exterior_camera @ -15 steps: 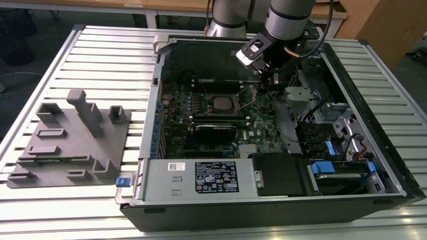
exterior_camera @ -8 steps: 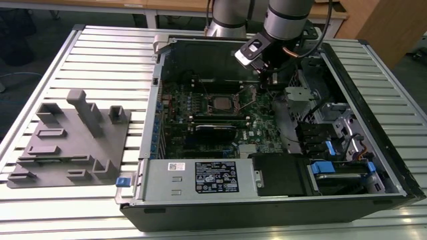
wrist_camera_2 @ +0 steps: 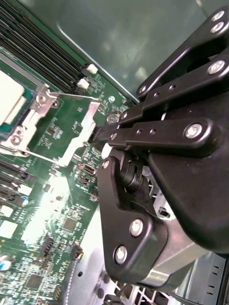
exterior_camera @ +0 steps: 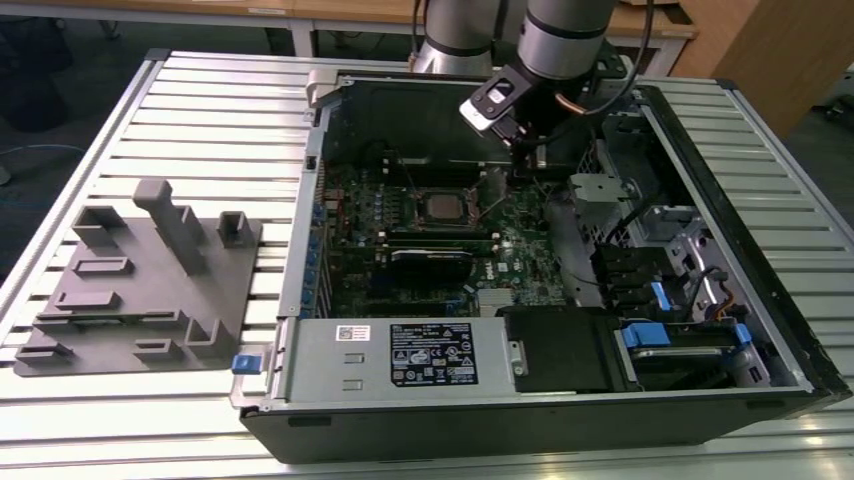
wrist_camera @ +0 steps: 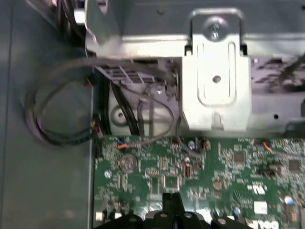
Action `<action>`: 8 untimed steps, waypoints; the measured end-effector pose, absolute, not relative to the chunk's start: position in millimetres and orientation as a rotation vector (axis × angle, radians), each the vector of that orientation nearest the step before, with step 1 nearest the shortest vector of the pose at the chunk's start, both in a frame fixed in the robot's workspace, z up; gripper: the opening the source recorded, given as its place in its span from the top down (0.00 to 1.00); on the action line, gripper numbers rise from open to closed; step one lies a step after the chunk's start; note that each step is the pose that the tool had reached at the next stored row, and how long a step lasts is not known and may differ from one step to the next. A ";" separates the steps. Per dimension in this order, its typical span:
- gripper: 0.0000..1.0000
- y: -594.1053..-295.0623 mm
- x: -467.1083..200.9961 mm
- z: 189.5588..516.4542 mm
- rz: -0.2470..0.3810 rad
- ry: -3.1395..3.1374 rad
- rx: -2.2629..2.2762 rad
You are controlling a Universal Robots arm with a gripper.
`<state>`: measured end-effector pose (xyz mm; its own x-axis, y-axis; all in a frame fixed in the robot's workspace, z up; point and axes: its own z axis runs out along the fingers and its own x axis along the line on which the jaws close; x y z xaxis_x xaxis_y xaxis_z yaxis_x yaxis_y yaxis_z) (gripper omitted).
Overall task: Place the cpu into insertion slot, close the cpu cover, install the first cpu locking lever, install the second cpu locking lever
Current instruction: 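Close the cpu cover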
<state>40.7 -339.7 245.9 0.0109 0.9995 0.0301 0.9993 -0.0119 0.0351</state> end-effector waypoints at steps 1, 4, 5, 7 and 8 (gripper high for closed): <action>0.89 -339.7 38.7 245.9 0.073 2.205 2.230; 0.89 -339.7 32.6 245.9 0.077 2.203 2.229; 0.89 -339.7 30.6 245.9 0.078 2.203 2.228; 0.89 -339.7 26.5 245.8 0.081 2.201 2.227; 0.89 -339.7 24.3 245.9 0.082 2.201 2.226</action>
